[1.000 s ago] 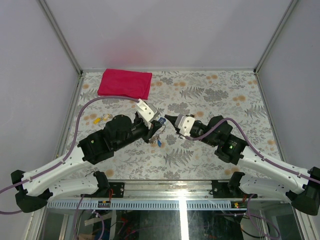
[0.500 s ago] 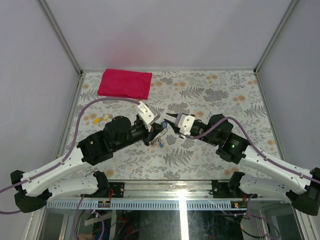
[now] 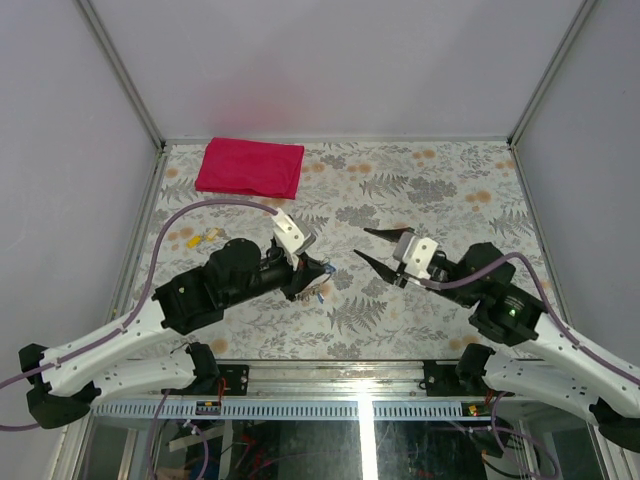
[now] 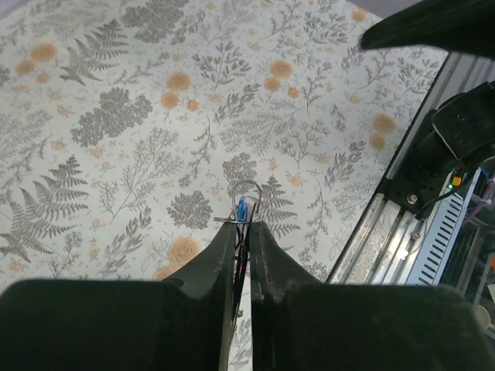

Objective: Put the keys on the keyring

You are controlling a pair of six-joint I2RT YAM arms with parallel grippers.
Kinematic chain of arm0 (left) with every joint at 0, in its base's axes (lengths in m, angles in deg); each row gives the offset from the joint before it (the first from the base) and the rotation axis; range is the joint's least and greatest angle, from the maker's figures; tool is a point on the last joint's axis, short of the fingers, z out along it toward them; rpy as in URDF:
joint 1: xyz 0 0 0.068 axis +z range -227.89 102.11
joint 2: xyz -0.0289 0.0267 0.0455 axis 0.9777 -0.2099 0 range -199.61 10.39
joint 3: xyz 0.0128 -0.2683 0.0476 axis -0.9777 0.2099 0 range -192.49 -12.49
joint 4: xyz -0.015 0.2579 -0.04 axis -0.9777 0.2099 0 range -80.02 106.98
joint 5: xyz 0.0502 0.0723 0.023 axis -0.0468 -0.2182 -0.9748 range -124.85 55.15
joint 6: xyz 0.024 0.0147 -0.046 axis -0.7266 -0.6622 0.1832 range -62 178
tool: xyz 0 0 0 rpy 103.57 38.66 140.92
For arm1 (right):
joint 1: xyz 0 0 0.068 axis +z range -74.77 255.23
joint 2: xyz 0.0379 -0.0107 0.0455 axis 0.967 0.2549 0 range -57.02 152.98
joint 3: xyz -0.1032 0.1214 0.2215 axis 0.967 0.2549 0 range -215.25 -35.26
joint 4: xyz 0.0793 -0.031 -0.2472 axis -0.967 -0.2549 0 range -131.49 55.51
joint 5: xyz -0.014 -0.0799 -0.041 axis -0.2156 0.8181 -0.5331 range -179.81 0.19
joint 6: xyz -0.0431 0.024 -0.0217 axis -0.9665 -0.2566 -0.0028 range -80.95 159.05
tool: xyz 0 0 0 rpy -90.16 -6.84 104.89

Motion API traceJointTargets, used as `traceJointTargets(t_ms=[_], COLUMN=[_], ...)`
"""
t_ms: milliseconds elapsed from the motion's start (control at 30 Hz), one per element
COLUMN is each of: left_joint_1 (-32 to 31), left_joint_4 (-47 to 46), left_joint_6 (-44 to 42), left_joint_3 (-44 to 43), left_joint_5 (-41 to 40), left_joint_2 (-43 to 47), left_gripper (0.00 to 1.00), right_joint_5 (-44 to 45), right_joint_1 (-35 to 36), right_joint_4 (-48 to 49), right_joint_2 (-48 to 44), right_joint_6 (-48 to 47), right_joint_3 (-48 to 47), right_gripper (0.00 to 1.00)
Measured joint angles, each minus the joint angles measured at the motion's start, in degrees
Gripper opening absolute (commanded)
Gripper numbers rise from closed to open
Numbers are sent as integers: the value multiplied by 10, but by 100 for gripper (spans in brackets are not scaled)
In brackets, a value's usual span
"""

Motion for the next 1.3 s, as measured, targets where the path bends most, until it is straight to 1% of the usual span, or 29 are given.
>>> traceJointTargets(t_ms=[133,233,333,467,600,800,967,1133,1300], left_joint_1=[0,0,0,0,0,0,0,0,0], left_joint_4=[29,58,85,122,146,169,176,181,181], left_joint_6=[11,19,27,44,61,85,103,113,118], left_joint_3=[-10,-26,-40,-72,-101,-125,-138,-147,-154], left_joint_5=[10,22,26,18,-9,-58,-97,-117,-123], left_joint_2=[-14,-30,-37,-49,-61,-80,-107,-121,-122], left_gripper=[0,0,0,0,0,0,0,0,0], right_joint_5=[-11,-43,-78,-90,-64,10,65,116,152], right_joint_1=[0,0,0,0,0,2,24,40,53], right_joint_4=[-10,-3,16,72,147,319,425,522,578], right_joint_2=[-40,-60,-55,-34,-26,14,73,142,195], right_joint_6=[28,65,114,195,287,436,504,560,598], right_joint_3=[23,62,107,168,229,309,319,319,319], right_gripper=[49,47,45,48,51,52,52,49,46])
